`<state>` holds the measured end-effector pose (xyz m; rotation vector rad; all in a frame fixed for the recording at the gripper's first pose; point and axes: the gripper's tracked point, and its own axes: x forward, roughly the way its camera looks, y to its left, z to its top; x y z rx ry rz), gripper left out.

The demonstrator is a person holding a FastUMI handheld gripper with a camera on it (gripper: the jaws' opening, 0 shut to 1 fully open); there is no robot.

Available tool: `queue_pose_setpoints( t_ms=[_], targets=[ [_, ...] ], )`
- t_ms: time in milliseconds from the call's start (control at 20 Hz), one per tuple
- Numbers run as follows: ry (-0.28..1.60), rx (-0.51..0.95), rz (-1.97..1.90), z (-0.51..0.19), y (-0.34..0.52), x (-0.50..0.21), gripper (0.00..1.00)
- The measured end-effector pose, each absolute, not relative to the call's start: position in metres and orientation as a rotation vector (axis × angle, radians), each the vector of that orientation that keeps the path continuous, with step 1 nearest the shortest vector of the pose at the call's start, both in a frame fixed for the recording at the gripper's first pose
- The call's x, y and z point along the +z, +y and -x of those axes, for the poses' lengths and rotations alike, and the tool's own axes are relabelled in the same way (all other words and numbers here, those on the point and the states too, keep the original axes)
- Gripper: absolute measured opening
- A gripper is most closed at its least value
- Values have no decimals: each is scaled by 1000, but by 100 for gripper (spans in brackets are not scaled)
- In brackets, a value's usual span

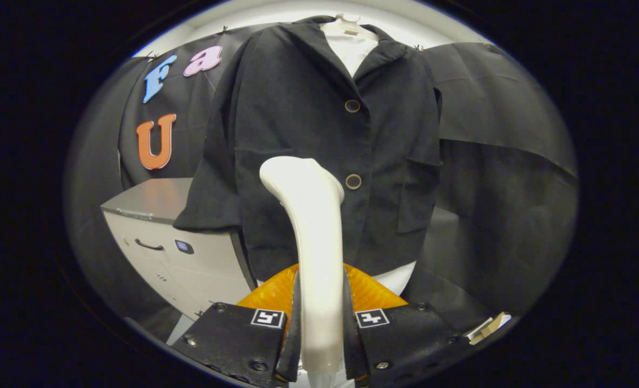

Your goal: Iron the clothes twice with a garment steamer, once on the left side and once on the right side.

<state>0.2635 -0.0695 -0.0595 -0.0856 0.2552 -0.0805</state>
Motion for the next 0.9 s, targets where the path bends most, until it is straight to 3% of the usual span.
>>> queue_pose_setpoints(
  t_ms=[450, 900],
  targets=[
    [337, -88, 142, -260, -76, -114, 35],
    [299, -91, 97, -240, -89, -87, 35]
  ],
)
